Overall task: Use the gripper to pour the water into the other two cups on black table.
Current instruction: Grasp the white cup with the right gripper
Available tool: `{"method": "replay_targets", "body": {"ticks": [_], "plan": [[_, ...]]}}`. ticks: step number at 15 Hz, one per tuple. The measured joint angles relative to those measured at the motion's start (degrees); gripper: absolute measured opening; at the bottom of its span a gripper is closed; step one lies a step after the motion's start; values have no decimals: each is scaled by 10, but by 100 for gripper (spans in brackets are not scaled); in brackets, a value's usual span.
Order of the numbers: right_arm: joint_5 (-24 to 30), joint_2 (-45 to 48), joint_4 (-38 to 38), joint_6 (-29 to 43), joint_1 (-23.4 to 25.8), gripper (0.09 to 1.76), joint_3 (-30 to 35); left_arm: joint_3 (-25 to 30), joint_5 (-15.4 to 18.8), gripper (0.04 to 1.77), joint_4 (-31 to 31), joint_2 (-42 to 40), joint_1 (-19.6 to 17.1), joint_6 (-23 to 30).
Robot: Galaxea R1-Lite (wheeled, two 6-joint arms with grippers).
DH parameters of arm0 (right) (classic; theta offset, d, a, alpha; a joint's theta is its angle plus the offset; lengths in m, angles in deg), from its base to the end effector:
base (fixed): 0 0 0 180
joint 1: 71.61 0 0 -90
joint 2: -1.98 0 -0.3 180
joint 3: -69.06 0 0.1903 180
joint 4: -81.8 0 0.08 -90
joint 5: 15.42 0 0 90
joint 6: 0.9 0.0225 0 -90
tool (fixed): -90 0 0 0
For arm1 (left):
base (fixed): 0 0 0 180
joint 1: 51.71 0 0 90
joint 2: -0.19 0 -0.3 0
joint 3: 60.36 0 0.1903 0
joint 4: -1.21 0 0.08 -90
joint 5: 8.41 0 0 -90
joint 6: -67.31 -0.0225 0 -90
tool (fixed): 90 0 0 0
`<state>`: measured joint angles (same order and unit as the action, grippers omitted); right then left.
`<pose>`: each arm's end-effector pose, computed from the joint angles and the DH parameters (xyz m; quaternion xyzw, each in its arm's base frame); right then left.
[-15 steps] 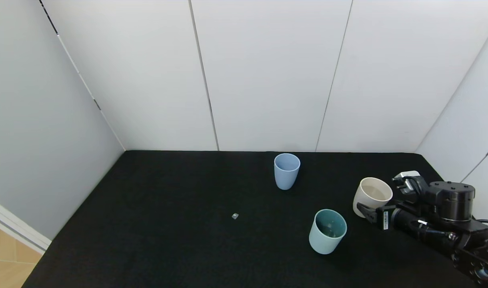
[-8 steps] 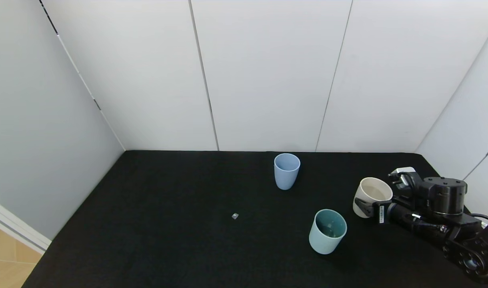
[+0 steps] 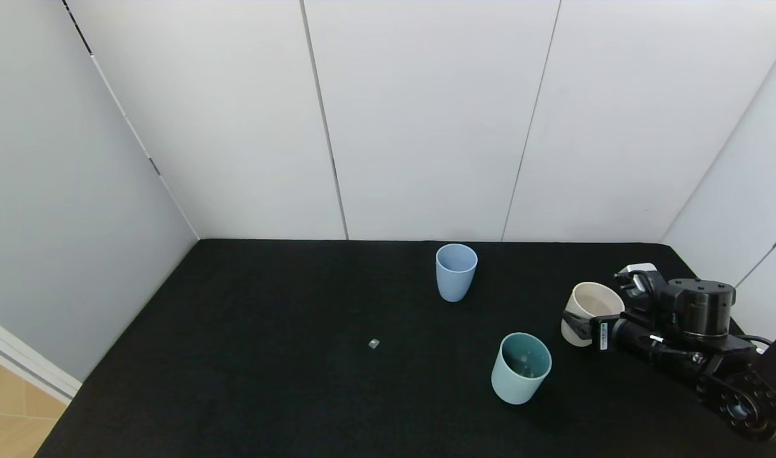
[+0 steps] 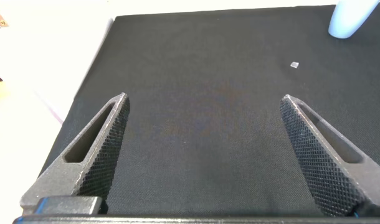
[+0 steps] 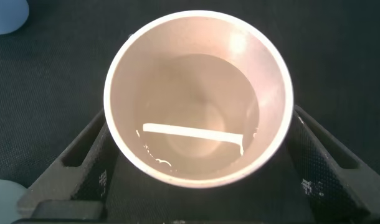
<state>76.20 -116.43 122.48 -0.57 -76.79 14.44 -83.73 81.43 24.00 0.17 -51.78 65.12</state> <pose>0.3197 0.0296 0.0529 -0.0034 0.2004 0.0575 0.9780 -0.0228 0.0000 0.0765 0.0191 -0.0052 0.0021 0.9998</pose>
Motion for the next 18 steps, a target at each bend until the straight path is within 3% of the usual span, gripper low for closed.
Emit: {"method": "replay_targets", "body": {"ticks": [10,12,13,18], "plan": [[2,-12,-2,-1,-4,171,-18,0,0,172,0,0,0,0],[2,-14,-2,-1,-4,138,-19,0,0,172,0,0,0,0],[2,-14,-1,0,-4,132,-19,0,0,172,0,0,0,0],[2,-14,-1,0,-4,129,-19,0,0,172,0,0,0,0]]}}
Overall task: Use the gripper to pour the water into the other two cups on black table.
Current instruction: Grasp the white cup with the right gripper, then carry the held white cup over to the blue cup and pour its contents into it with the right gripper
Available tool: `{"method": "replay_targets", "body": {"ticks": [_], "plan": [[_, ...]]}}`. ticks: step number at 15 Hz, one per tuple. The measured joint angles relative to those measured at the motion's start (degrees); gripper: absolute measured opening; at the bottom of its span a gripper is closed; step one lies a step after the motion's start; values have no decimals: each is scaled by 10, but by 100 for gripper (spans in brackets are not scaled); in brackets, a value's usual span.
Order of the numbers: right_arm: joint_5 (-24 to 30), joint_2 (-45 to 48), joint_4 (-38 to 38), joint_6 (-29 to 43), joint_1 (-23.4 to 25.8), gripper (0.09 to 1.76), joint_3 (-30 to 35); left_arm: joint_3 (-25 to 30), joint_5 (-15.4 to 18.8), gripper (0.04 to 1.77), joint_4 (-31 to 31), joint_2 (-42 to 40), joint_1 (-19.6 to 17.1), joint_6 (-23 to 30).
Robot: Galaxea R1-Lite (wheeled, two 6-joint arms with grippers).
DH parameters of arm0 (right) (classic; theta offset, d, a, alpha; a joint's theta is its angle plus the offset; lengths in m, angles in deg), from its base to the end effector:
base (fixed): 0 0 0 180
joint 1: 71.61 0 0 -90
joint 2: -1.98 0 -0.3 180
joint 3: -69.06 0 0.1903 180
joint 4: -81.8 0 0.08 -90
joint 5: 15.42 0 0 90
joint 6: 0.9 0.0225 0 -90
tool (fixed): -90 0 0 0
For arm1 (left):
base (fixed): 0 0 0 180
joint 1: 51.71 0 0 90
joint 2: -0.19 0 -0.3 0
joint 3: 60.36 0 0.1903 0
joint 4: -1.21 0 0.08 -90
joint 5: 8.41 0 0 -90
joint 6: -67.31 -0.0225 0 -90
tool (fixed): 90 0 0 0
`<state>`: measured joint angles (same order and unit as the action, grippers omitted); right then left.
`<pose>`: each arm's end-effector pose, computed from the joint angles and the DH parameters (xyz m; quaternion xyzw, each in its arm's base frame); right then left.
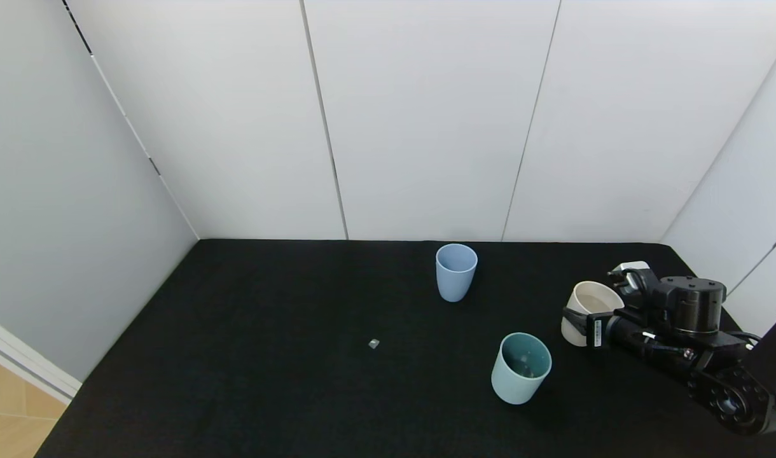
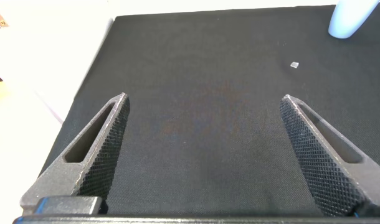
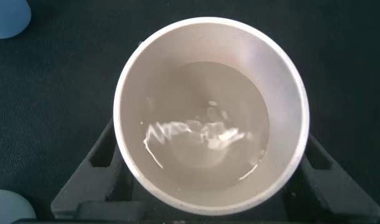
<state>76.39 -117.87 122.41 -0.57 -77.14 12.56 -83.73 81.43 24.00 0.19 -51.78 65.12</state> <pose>0.3276 0.0324 0.0505 -0.0036 0.1972 0.0622 0.9784 -0.0228 0.0000 0.0765 0.0191 -0.0050 0.0021 0.9998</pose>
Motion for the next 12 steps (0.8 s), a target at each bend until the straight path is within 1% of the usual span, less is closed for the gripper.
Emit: {"method": "replay_targets", "body": {"ticks": [10,12], "plan": [[-2,22,-5,0,-5,129,1,0,0,172,0,0,0,0],[-2,34,-17,0,-9,129,1,0,0,172,0,0,0,0]]}}
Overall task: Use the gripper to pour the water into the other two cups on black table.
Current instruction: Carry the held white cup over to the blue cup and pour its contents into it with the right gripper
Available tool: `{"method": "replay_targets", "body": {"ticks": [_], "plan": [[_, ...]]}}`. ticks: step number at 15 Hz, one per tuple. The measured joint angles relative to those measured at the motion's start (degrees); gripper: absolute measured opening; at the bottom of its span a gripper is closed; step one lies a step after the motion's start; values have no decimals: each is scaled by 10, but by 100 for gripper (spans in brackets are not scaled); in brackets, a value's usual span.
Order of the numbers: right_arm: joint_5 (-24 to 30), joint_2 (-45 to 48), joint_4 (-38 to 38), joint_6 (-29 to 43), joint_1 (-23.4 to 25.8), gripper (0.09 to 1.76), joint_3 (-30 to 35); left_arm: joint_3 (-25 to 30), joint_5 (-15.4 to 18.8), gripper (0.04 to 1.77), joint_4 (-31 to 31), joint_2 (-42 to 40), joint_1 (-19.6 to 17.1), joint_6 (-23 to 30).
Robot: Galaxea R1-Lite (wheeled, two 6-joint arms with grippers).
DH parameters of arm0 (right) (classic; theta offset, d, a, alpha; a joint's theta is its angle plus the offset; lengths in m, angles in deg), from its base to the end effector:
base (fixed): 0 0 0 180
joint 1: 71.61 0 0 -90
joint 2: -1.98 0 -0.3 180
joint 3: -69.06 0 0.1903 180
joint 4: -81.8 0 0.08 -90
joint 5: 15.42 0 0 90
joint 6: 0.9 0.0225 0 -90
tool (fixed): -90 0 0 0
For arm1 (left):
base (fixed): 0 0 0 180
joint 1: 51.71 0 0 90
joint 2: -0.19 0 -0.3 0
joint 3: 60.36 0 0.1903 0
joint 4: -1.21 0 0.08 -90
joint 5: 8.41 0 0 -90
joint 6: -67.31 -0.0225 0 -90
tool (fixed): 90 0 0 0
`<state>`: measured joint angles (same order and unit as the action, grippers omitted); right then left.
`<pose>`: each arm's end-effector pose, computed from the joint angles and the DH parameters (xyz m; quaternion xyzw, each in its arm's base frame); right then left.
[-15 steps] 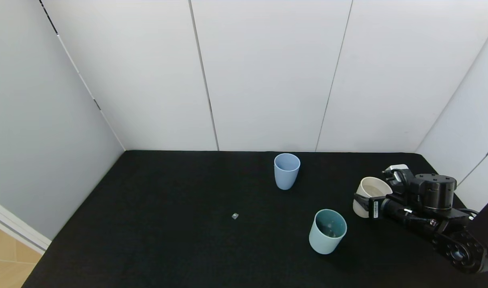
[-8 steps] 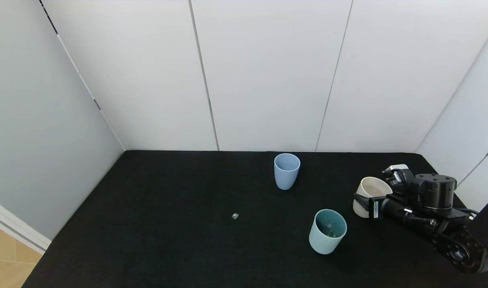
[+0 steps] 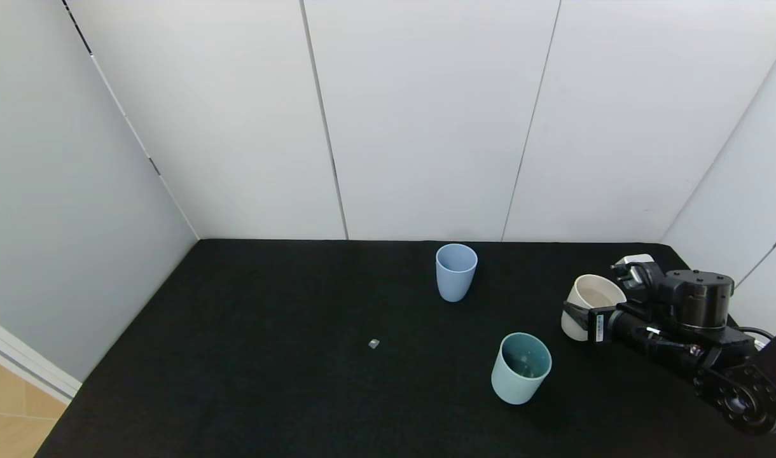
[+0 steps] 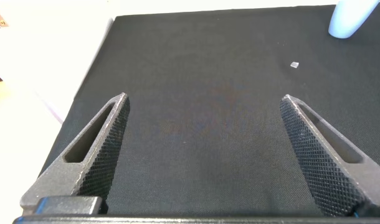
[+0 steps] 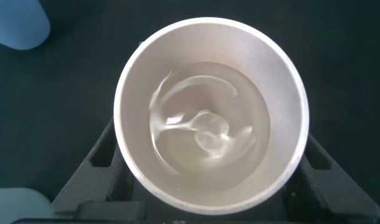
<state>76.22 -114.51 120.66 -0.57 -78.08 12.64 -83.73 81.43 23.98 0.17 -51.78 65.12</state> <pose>0.3222 0.0372 0.0665 -0.0049 0.1841 0.0690 0.9805 -0.0228 0.0000 0.0766 0.0191 -0.0054 0.0021 0.9998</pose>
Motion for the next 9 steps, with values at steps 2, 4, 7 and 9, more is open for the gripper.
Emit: {"method": "replay_targets", "body": {"ticks": [2,4,7,9], "plan": [[-1,14,-28,0,-6,129,-13,0,0,172,0,0,0,0],[-2,28,-63,1,-12,129,-33,0,0,172,0,0,0,0],[-3,51,-124,0,-20,129,-72,0,0,172,0,0,0,0],[-8,65,-167,-3,-23,129,-103,0,0,172,0,0,0,0]]}}
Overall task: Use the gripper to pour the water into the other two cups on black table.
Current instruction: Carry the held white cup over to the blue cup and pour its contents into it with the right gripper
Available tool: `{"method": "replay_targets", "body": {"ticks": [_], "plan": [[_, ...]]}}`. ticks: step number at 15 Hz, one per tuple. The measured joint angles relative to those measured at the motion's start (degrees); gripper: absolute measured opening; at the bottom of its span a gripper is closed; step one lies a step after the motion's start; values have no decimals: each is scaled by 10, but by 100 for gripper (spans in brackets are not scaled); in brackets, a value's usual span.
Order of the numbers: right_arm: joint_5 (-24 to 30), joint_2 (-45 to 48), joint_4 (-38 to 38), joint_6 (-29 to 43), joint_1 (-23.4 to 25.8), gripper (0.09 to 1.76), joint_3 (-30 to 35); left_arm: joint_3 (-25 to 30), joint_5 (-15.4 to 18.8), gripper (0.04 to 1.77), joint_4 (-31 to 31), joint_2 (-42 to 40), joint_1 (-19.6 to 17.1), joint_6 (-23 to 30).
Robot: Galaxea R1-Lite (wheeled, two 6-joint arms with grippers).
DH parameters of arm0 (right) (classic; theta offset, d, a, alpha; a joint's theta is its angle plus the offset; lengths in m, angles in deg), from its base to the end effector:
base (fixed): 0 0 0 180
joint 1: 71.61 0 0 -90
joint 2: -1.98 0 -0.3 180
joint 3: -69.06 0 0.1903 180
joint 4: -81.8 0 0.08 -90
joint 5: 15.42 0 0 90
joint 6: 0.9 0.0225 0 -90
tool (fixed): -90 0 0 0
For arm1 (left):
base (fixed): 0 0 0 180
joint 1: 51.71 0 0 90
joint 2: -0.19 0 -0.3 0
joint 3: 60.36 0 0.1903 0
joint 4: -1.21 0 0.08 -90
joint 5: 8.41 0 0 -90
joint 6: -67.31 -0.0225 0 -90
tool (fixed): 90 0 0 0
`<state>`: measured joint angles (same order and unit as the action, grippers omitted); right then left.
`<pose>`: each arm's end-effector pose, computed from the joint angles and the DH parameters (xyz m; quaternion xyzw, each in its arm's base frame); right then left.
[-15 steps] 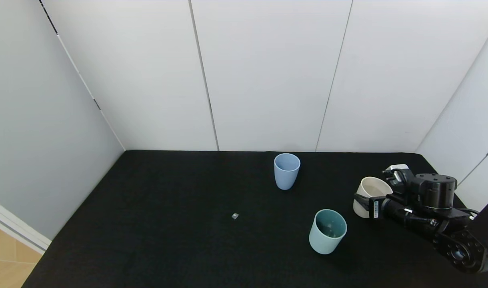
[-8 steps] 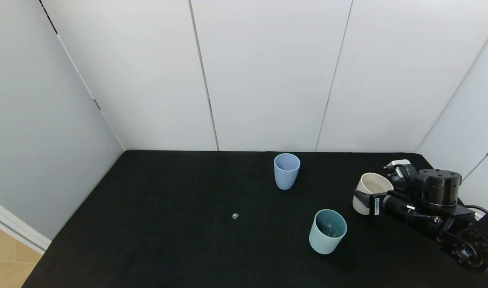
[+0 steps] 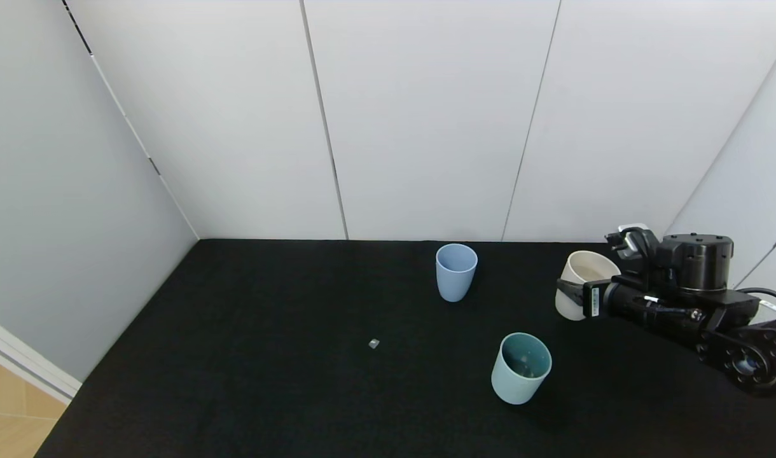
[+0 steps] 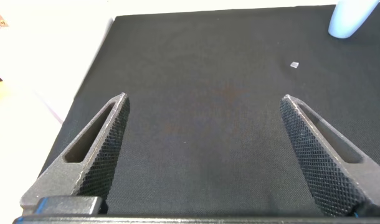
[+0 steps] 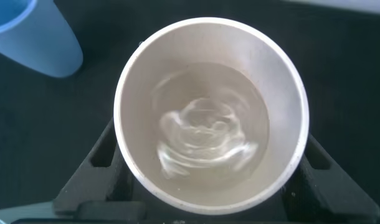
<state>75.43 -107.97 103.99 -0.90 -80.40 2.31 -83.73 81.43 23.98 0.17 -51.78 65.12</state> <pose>0.3328 0.0518 0.1150 -0.0126 0.1819 0.0826 0.9798 -0.0228 0.0000 0.0766 0.0191 -0.0054 0.0021 0.9998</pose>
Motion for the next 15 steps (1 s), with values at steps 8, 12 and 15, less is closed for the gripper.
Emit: {"method": "replay_targets", "body": {"ticks": [8,12,15], "plan": [[-39,24,-145,-54,-32,128,-130,0,0,172,0,0,0,0],[-44,21,-248,-64,-52,128,-224,0,0,172,0,0,0,0],[-66,5,-310,-78,-69,128,-295,0,0,172,0,0,0,0]]}}
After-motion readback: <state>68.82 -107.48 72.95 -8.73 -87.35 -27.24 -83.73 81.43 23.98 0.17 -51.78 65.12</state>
